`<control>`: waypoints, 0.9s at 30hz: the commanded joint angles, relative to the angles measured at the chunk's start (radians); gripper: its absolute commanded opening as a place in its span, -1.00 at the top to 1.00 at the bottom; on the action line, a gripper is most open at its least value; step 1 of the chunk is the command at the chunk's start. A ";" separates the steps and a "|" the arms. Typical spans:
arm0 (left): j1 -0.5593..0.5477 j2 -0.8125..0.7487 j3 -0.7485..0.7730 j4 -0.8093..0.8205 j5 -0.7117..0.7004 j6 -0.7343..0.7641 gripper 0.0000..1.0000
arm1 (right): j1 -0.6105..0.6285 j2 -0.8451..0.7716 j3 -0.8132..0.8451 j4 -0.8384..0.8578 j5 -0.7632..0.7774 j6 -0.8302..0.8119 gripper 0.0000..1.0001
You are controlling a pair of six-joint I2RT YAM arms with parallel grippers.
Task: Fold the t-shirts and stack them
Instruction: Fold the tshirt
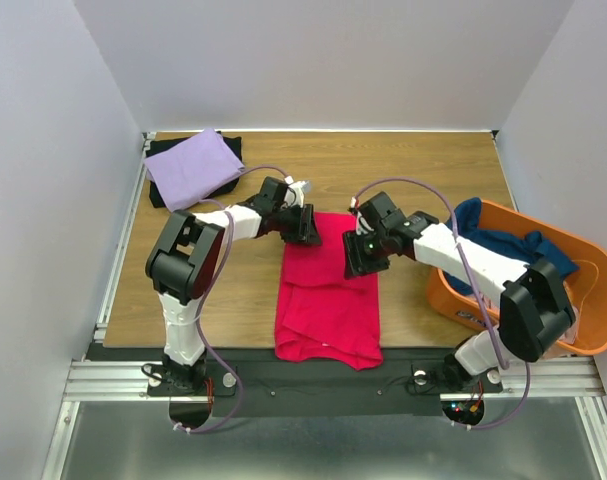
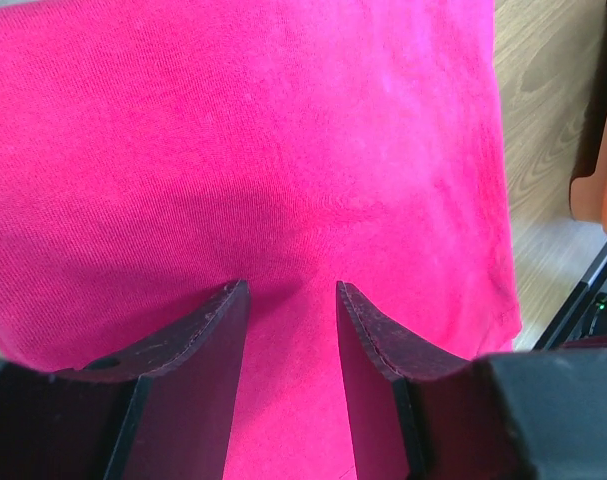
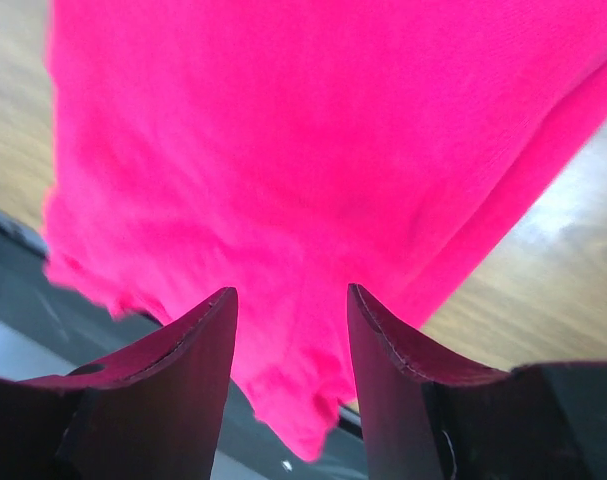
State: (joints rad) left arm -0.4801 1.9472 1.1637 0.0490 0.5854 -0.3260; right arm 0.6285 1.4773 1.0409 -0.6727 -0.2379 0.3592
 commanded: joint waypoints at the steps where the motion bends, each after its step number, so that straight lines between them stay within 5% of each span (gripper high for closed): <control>1: 0.000 -0.057 -0.042 -0.055 -0.051 0.024 -0.04 | 0.004 0.040 0.117 0.015 0.191 0.087 -0.07; 16: 0.035 -0.001 0.010 -0.093 -0.249 -0.015 -0.04 | 0.005 0.408 0.246 0.068 0.359 0.176 -0.06; 27: 0.136 0.212 0.264 -0.196 -0.335 0.059 -0.05 | 0.004 0.668 0.488 0.088 0.365 0.158 -0.07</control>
State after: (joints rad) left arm -0.3782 2.0453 1.3487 -0.0341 0.4126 -0.3546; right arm 0.6292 2.0228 1.4727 -0.6197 0.1024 0.5201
